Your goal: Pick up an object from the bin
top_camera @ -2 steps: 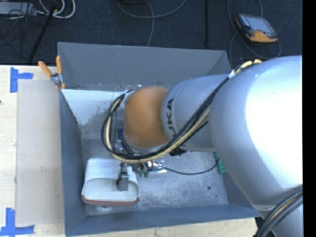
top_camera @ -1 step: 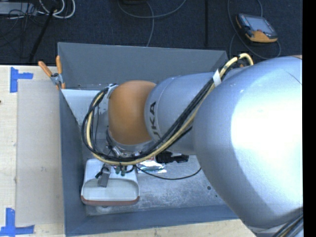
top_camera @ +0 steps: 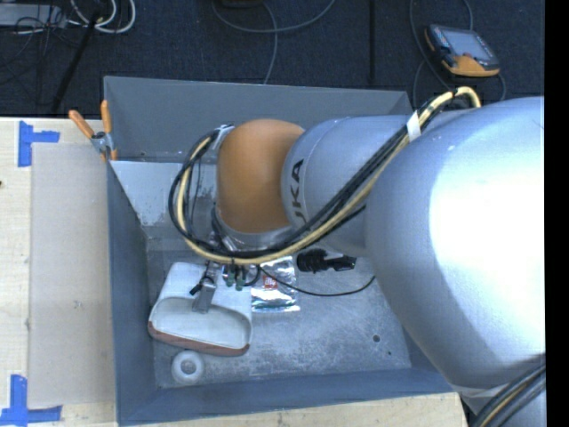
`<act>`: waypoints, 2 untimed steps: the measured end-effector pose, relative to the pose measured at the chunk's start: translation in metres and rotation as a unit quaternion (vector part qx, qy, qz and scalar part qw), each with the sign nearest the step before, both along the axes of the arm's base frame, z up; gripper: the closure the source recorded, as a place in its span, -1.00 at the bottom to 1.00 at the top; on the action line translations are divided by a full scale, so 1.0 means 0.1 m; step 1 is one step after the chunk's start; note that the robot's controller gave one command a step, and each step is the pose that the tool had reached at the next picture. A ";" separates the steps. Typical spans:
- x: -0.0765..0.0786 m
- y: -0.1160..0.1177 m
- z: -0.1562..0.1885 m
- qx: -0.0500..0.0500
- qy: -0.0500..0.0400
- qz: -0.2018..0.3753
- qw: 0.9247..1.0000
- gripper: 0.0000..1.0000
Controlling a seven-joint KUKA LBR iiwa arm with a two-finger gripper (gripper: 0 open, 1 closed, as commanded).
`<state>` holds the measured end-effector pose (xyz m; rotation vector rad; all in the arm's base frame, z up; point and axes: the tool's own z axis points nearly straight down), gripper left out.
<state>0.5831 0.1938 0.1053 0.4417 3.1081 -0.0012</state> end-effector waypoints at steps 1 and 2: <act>0.00 -0.04 -0.37 0.000 0.004 -0.135 0.991 -1.00; 0.00 -0.04 -0.37 0.000 0.002 -0.134 0.991 -1.00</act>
Offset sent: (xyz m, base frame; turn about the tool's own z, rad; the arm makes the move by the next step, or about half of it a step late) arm 0.0006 -0.0033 -0.0353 0.2711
